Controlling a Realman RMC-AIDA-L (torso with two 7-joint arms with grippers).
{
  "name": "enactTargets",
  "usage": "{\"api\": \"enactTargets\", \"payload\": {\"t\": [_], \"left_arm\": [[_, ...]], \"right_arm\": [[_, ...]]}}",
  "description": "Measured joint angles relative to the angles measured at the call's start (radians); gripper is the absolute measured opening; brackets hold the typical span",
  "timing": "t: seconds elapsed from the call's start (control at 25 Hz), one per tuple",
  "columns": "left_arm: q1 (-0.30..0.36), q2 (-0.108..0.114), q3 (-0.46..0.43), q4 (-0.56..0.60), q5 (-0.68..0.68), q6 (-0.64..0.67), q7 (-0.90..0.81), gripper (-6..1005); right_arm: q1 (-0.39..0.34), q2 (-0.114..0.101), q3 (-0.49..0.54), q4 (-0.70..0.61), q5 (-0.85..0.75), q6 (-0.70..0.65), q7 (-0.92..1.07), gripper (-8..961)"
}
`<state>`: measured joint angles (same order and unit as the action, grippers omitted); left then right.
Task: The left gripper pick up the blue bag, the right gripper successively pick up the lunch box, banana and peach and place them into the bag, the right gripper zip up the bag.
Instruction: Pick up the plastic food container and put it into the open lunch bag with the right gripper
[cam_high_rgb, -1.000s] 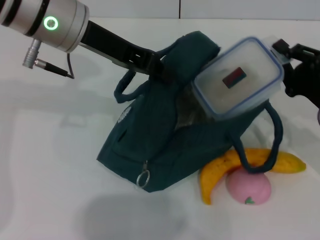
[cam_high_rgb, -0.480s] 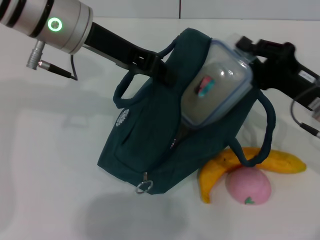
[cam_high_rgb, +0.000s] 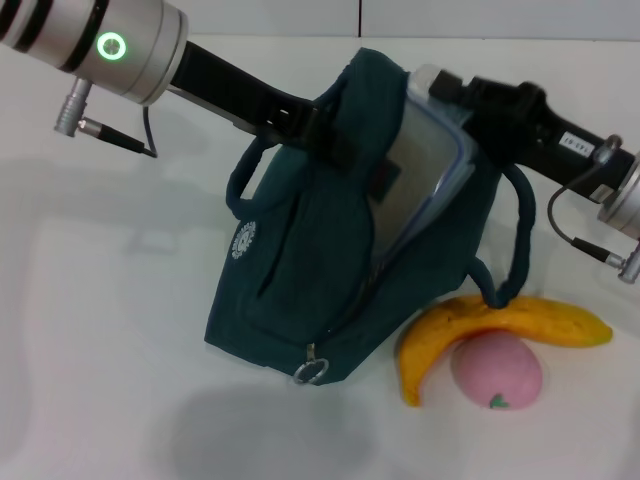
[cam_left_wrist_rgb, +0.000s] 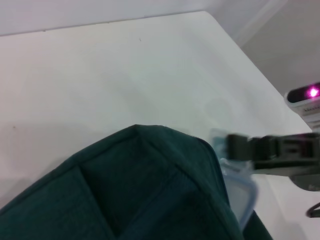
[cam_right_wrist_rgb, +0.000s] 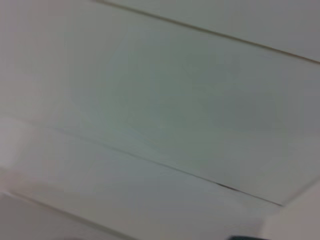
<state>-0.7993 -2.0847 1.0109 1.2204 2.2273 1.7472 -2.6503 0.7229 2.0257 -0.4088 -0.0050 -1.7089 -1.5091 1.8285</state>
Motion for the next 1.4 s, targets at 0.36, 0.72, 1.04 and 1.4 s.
{"api": "enactTargets", "payload": {"t": [0.36,0.72,1.04,1.4], "left_arm": [[-0.009,0.003,0.000,0.001,-0.024,-0.002,0.006,52],[-0.002,0.003,0.000,0.001,-0.024,-0.002,0.006,52],[-0.001,0.003,-0.001,0.000,-0.025,-0.002,0.006,52],[0.021,0.004,-0.008,0.001,-0.025,-0.002,0.006,52]], "right_arm": [[0.008,0.000,-0.123,-0.072,0.000,0.069,-0.007,103],[0.017,-0.005,-0.218,-0.140,0.000,0.030,0.008,102],[0.032,-0.008,-0.294,-0.218,0.000,0.044,0.007,297],[-0.018,-0.025,-0.329,-0.409,-0.002,-0.047,0.020,491]]}}
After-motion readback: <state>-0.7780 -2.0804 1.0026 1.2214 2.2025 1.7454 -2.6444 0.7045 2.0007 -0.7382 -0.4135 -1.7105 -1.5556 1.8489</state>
